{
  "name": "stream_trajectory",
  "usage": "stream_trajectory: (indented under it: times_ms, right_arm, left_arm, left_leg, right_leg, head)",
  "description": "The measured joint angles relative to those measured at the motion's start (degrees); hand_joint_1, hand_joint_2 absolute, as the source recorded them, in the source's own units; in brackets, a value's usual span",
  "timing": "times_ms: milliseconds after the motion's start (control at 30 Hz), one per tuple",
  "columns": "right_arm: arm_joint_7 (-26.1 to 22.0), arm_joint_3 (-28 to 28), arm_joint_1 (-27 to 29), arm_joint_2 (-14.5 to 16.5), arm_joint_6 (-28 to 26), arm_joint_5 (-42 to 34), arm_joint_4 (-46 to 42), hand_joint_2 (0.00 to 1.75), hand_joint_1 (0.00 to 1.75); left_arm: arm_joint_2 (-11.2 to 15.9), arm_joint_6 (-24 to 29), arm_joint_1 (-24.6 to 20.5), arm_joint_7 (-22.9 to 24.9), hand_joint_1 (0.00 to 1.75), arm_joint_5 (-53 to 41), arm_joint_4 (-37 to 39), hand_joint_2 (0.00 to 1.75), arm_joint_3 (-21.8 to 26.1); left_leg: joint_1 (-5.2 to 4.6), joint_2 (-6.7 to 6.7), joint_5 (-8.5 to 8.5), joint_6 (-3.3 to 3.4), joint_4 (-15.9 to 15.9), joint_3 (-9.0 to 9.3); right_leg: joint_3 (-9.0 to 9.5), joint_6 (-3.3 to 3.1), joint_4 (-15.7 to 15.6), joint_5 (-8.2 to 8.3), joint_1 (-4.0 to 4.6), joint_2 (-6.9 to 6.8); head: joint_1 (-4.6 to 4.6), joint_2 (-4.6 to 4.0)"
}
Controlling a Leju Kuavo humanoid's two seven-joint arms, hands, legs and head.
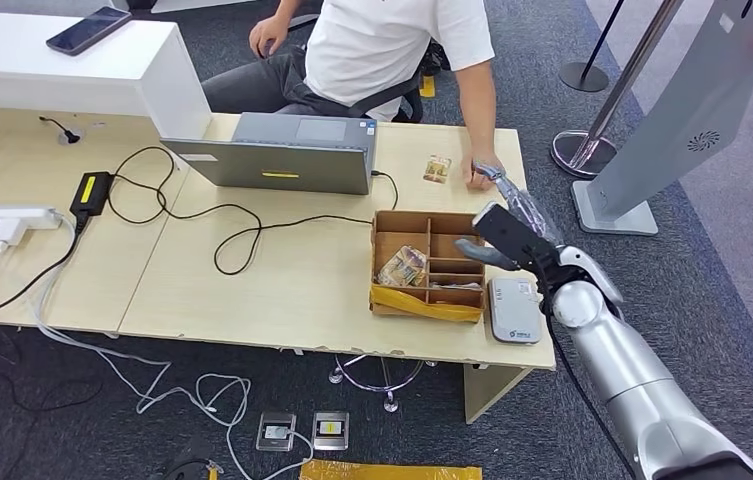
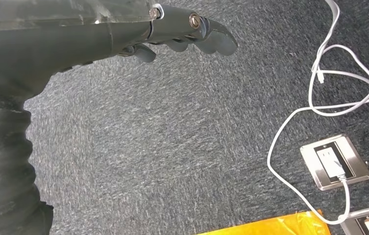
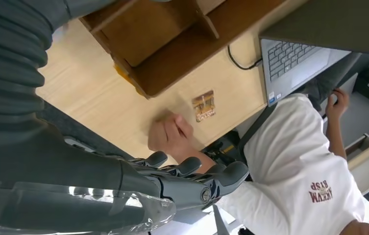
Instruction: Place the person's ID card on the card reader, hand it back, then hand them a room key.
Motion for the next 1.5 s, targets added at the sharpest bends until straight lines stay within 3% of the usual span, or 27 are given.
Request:
stream_trajectory:
  times_ms: [267, 667, 900, 1033, 1500]
  right_arm:
    - [0.39, -0.5, 2.63, -2.38, 0.52, 0.01, -4.83, 1.75, 0.0]
    - [1.63, -1.55, 3.77, -3.58, 1.67, 0.42, -8.0, 1.75, 0.0]
    - [3.32, -3.1, 7.59, -4.84, 2.31, 1.05, -10.46, 1.75, 0.0]
    - [4.62, -3.23, 10.37, -5.35, 2.87, 4.41, -11.57, 1.75, 0.0]
    - [6.09, -4.57, 16.05, -5.58, 8.64, 6.42, -18.61, 1.75, 0.0]
  left_arm:
    - [-0.01, 0.0, -0.04, 0.0, 0.0, -0.08, 0.0, 1.75, 0.0]
    - [-0.01, 0.0, -0.14, -0.01, 0.0, -0.13, 0.0, 1.75, 0.03]
    - [-0.01, -0.08, -0.21, 0.06, 0.0, -0.57, 0.0, 1.75, 0.1]
    - [-0.01, -0.1, -0.38, 0.1, 0.0, -0.81, 0.0, 0.0, 0.11]
    - [-0.01, -0.01, -0.36, 0.11, 0.0, -0.91, 0.01, 0.0, 0.45]
  left_leg:
    - [0.0, 0.02, 0.0, 0.0, 0.0, 0.01]
    - [0.0, 0.01, 0.0, 0.0, 0.0, 0.0]
    - [0.0, 0.01, 0.0, -0.01, 0.0, 0.0]
    - [0.0, 0.02, -0.01, -0.02, -0.01, 0.0]
    - [0.0, 0.02, -0.01, -0.02, -0.01, 0.0]
  right_leg:
    - [0.0, 0.0, 0.0, 0.0, 0.0, 0.04]
    - [0.0, 0.0, 0.0, 0.0, 0.0, 0.03]
    - [0.0, -0.01, 0.0, 0.0, 0.0, 0.03]
    - [0.0, -0.01, 0.0, -0.01, 0.0, 0.03]
    - [0.01, -0.01, 0.0, -0.01, 0.0, 0.03]
  head:
    - [-0.01, 0.0]
    - [-0.01, 0.0]
    - [-0.01, 0.0]
    - [-0.01, 0.0]
    - [0.01, 0.0]
